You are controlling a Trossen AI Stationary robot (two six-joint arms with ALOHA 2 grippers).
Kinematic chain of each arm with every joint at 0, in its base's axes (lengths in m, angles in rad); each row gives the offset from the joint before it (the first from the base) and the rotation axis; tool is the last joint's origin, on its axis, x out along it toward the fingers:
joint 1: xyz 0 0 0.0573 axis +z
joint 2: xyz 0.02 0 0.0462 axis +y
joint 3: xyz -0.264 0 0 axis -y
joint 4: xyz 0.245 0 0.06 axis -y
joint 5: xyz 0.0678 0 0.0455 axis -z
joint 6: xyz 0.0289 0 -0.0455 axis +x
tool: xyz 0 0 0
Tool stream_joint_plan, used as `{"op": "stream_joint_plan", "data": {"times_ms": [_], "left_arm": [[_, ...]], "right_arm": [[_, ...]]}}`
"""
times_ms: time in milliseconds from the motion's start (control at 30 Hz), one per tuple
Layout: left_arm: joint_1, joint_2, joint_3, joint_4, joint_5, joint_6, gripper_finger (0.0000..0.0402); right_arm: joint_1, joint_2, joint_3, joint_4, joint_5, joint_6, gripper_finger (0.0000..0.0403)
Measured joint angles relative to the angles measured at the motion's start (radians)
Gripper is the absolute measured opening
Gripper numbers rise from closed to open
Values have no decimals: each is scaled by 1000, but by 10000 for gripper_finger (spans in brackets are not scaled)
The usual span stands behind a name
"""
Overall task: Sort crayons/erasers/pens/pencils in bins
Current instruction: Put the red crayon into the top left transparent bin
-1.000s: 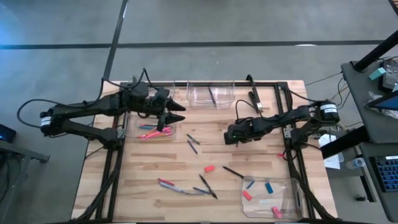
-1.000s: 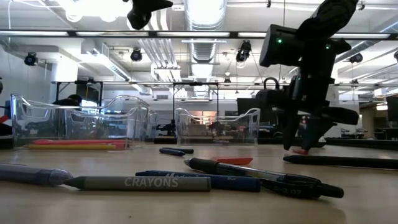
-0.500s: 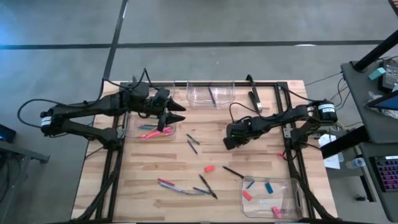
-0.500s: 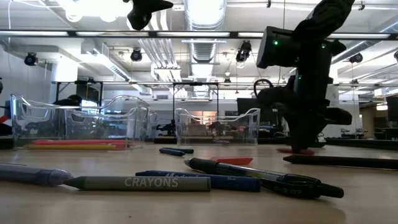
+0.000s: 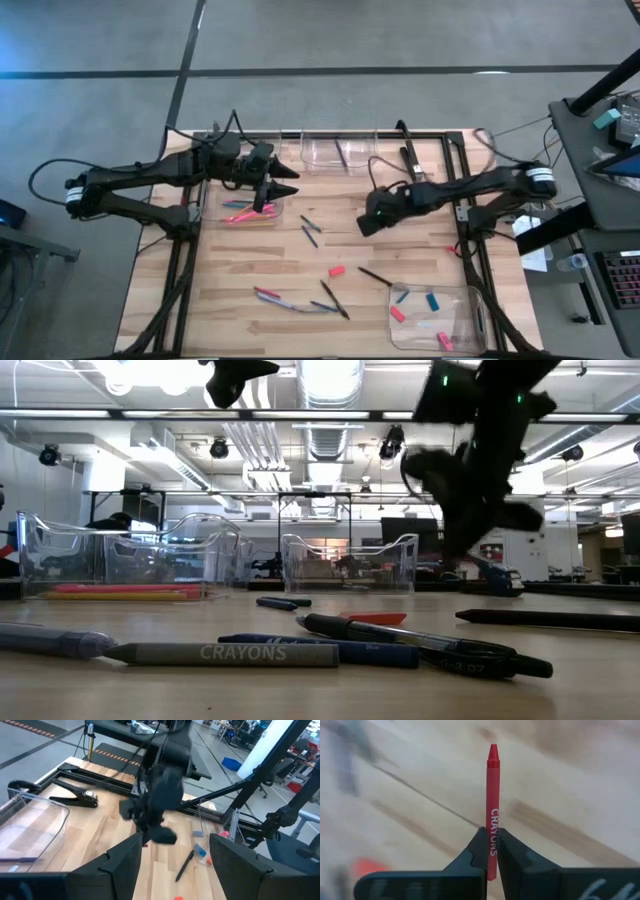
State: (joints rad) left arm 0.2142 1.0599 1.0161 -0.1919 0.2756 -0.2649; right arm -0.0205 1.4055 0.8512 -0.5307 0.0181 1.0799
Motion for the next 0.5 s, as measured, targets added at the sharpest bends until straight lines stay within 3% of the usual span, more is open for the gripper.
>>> {"op": "stream_joint_plan", "data": {"times_ms": [200, 333, 500], "left_arm": [[0, 0, 0, 7, -4, 18, 216], [0, 0, 0, 15, -3, 1, 216], [0, -2, 0, 161, 27, -51, 216]], "right_arm": [[1, -112, 7, 128, 51, -53, 13], [0, -158, 10, 352, 101, -139, 13], [-8, -176, 12, 690, 121, -263, 13]]}}
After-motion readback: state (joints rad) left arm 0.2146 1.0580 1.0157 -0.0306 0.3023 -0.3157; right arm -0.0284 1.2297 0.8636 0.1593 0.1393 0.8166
